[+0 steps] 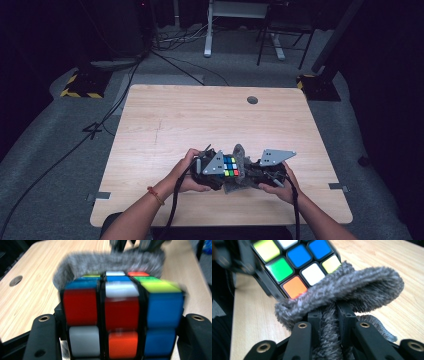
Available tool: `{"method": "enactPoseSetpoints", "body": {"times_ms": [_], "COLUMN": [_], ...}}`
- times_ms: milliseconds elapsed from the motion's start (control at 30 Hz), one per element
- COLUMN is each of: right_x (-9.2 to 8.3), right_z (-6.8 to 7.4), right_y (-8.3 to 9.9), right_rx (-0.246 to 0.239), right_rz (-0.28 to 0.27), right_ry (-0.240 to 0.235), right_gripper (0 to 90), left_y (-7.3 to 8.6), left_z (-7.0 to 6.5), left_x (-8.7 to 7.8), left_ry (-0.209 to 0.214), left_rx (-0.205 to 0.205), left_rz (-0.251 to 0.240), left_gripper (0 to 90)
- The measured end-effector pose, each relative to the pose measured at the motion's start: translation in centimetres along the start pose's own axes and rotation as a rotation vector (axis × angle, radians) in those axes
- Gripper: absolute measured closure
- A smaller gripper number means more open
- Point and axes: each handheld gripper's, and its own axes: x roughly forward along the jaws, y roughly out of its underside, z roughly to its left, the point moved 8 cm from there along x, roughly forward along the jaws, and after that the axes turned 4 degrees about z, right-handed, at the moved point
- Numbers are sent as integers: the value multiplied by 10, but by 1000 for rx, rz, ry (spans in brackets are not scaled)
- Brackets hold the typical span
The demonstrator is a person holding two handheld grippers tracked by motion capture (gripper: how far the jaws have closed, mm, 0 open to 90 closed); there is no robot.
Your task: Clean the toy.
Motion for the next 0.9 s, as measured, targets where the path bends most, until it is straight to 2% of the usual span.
{"method": "enactPoseSetpoints", "body": {"times_ms": [67,167,233,367,433,500,600,733,833,900], "right_x": [-2,-3,-3,6,11,13,7,-2,-2,-4], "right_z": [3,4,4,5,5,5,4,2,3,4], "right_y": [-3,-4,-5,0,4,5,1,-3,-3,-5], "right_rx": [-7,-25,-22,-35,-34,-26,-23,-17,-33,-33], "right_rz": [-20,-9,-12,27,48,54,30,-6,-11,-38], "right_ry": [-7,17,18,37,34,27,34,40,45,34], "right_gripper": [761,761,760,760,760,759,760,761,761,761], "left_y": [1,0,-1,-7,-6,-4,0,2,2,3], "left_z": [0,0,0,-2,-2,-2,1,1,2,3], "left_x": [2,1,0,-2,-2,0,3,6,6,4], "left_ry": [1,1,12,30,23,26,6,5,15,43], "left_rx": [0,2,-14,-20,-5,-10,-9,-21,-28,-62], "left_rz": [2,0,-17,-51,-32,-29,-3,12,6,-16], "left_gripper": [328,328,329,332,332,332,328,325,322,316]}}
